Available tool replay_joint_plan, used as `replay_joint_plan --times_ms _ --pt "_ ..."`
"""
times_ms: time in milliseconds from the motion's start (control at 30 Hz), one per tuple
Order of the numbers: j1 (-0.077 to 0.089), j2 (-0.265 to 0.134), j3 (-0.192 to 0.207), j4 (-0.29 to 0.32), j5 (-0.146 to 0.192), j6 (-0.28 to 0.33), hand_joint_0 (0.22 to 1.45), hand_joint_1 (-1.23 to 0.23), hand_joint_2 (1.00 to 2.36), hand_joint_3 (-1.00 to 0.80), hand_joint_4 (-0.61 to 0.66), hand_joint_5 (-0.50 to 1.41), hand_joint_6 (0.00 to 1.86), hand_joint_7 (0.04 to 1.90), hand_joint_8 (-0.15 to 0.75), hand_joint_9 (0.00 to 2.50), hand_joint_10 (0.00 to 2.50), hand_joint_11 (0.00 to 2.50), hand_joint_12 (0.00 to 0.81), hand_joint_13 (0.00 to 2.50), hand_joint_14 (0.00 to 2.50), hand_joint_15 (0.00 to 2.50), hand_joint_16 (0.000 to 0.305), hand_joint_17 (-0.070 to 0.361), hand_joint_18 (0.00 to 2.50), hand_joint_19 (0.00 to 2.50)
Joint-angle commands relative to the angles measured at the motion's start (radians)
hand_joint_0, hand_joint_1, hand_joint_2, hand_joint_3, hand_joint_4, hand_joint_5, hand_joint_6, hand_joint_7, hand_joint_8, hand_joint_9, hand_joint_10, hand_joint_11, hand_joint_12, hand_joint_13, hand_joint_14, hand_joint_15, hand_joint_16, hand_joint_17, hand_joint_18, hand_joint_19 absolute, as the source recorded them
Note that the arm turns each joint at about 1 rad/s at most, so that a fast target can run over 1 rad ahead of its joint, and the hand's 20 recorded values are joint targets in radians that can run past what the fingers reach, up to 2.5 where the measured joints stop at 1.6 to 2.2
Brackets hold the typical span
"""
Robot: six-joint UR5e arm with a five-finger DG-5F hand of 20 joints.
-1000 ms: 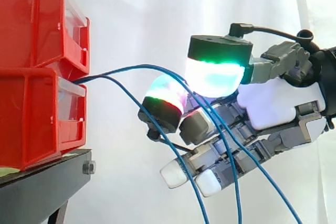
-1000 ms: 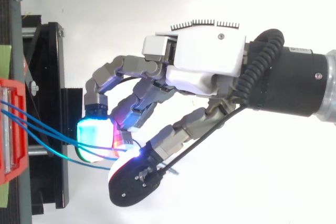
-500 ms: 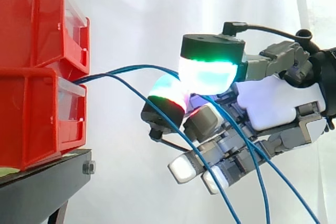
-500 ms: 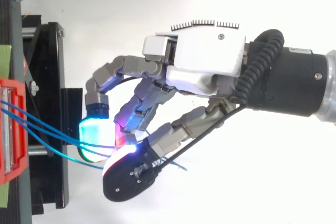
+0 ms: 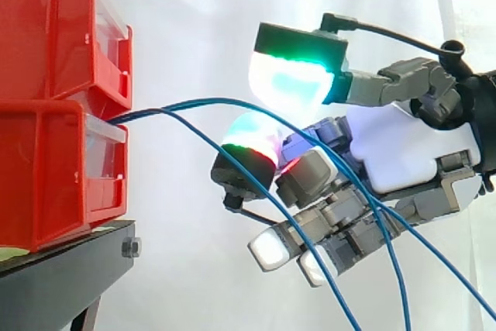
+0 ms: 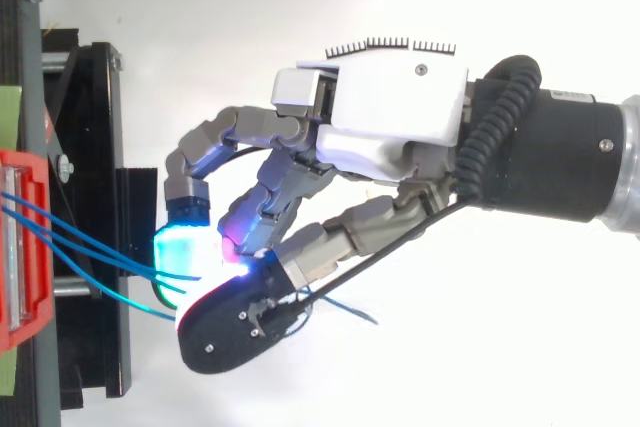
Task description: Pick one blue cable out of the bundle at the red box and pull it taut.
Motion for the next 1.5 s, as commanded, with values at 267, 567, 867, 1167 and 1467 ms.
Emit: replay_joint_plan --times_ms 267,567,867,1167,1467 --pt "0.000 0.001 0.000 0.000 -0.001 0.000 0.63 -0.86 1.02 -0.24 0.10 -0.14 0.86 1.23 0.354 1.13 0.02 1.22 0.364 0.79 0.02 0.43 0.050 0.112 0.78 0.48" --pt "0.000 0.001 0.000 0.000 -0.001 0.000 0.76 -1.05 1.01 -0.36 0.08 -0.17 0.90 1.10 0.333 1.03 0.01 1.18 0.357 0.73 0.02 0.41 0.050 0.112 0.75 0.40" --pt "0.000 0.000 0.000 0.000 -0.001 0.000 0.67 -1.07 1.00 -0.50 0.09 -0.19 0.90 1.03 0.317 0.96 0.01 1.14 0.357 0.68 0.02 0.40 0.050 0.113 0.73 0.39" --pt "0.000 0.000 0.000 0.000 0.000 0.000 0.50 -0.82 1.00 -0.50 0.14 -0.16 0.85 0.98 0.361 1.05 0.01 1.17 0.382 0.73 0.02 0.42 0.055 0.124 0.76 0.46" --pt "0.000 0.000 0.000 0.000 -0.001 0.000 0.56 -0.74 1.00 -0.43 0.11 -0.15 0.82 1.03 0.343 1.04 0.02 1.17 0.368 0.72 0.02 0.42 0.052 0.117 0.72 0.49"
